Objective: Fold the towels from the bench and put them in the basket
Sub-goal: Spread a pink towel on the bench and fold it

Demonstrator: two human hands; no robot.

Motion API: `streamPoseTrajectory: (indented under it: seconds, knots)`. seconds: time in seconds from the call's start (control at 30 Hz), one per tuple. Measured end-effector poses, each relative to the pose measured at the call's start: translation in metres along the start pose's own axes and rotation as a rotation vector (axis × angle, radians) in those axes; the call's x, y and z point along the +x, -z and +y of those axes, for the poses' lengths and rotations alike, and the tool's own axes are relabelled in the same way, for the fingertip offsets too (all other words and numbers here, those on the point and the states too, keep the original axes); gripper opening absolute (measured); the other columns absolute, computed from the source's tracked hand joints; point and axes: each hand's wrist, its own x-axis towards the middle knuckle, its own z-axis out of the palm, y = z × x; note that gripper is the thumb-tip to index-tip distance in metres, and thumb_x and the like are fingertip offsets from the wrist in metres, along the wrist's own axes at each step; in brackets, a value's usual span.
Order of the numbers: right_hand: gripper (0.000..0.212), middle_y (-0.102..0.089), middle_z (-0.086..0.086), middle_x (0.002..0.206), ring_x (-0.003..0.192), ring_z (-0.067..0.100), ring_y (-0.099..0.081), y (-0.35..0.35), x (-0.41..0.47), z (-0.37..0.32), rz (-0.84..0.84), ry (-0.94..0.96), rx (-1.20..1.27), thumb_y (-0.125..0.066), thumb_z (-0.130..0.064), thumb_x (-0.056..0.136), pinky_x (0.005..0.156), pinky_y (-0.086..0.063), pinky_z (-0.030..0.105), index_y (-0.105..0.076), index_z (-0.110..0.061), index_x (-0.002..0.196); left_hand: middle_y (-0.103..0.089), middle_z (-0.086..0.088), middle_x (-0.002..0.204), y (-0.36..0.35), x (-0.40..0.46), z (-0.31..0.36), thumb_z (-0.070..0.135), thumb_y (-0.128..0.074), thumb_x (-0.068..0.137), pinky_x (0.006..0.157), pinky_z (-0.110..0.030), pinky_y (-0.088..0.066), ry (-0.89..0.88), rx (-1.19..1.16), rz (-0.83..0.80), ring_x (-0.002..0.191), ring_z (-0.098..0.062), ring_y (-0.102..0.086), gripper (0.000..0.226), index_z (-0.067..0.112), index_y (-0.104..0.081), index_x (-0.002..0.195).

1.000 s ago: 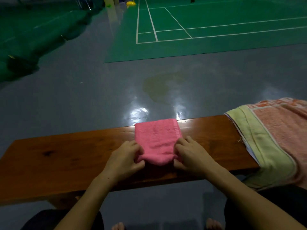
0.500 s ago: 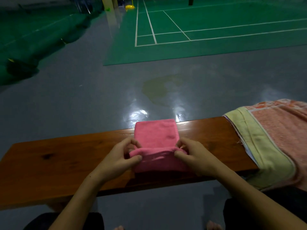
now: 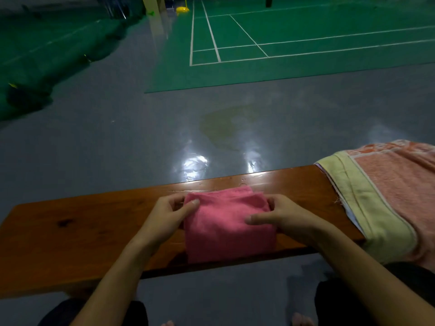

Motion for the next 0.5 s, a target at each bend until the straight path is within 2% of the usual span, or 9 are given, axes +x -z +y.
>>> streamPoseTrajectory:
  seconds: [0.1,0.2,0.27,0.37,0.43,0.5]
  knots:
    - [0.023,-0.080,0.002,0.104,0.093,0.016,-0.078,-0.001,0.016,0.002,0.217,0.045,-0.071,-0.075,-0.015,0.095,0.078,-0.065,0.035,-0.075,-0.018,0.118,-0.080,-0.008,0.097,-0.005,0.014,-0.002,0.023,-0.066,0.103,0.061,-0.032,-0.060,0.022,-0.033,0.118,0.081,-0.021,-0.075,0.017,0.017,-0.079,0.110]
    - [0.014,-0.080,-0.003,0.093,0.083,0.011,-0.075,0.001,0.038,0.009,0.398,0.100,-0.198,-0.068,-0.022,0.099,0.068,-0.060,0.028,-0.078,-0.021,0.109,-0.077,-0.006,0.088,-0.011,0.029,-0.010,0.019,-0.065,0.103,0.055,-0.033,-0.057,0.024,0.003,0.176,0.072,-0.016,-0.071,0.013,0.018,-0.078,0.102]
    - [0.011,-0.079,-0.004,0.089,0.084,0.010,-0.074,0.002,0.052,0.014,0.472,0.161,-0.285,-0.070,-0.022,0.097,0.072,-0.060,0.030,-0.079,-0.022,0.103,-0.077,-0.002,0.086,-0.012,0.040,-0.019,0.025,-0.067,0.102,0.058,-0.039,-0.059,0.012,0.090,0.216,0.072,-0.013,-0.071,0.013,0.020,-0.078,0.097]
    - [0.003,-0.075,-0.011,0.085,0.081,0.004,-0.070,0.004,0.071,0.021,0.564,0.233,-0.422,-0.075,-0.027,0.093,0.072,-0.058,0.033,-0.077,-0.028,0.092,-0.078,0.005,0.084,-0.010,0.053,-0.031,0.043,-0.067,0.093,0.074,-0.045,-0.059,-0.003,0.273,0.265,0.081,-0.016,-0.073,0.022,0.024,-0.077,0.091]
    - [0.018,-0.072,-0.012,0.084,0.081,0.008,-0.069,0.003,0.081,0.029,0.637,0.243,-0.547,-0.076,-0.042,0.090,0.072,-0.058,0.038,-0.077,-0.025,0.092,-0.076,0.011,0.084,-0.012,0.058,-0.036,0.047,-0.066,0.094,0.074,-0.040,-0.059,0.009,0.436,0.317,0.084,-0.017,-0.073,0.021,0.029,-0.075,0.088]
    - [0.036,-0.065,-0.014,0.082,0.080,0.011,-0.066,0.004,0.085,0.038,0.752,0.175,-0.752,-0.070,-0.063,0.089,0.069,-0.054,0.035,-0.069,-0.027,0.091,-0.075,0.015,0.092,-0.017,0.055,-0.037,0.053,-0.063,0.097,0.071,-0.035,-0.054,0.034,0.654,0.365,0.089,-0.017,-0.070,0.022,0.034,-0.074,0.095]
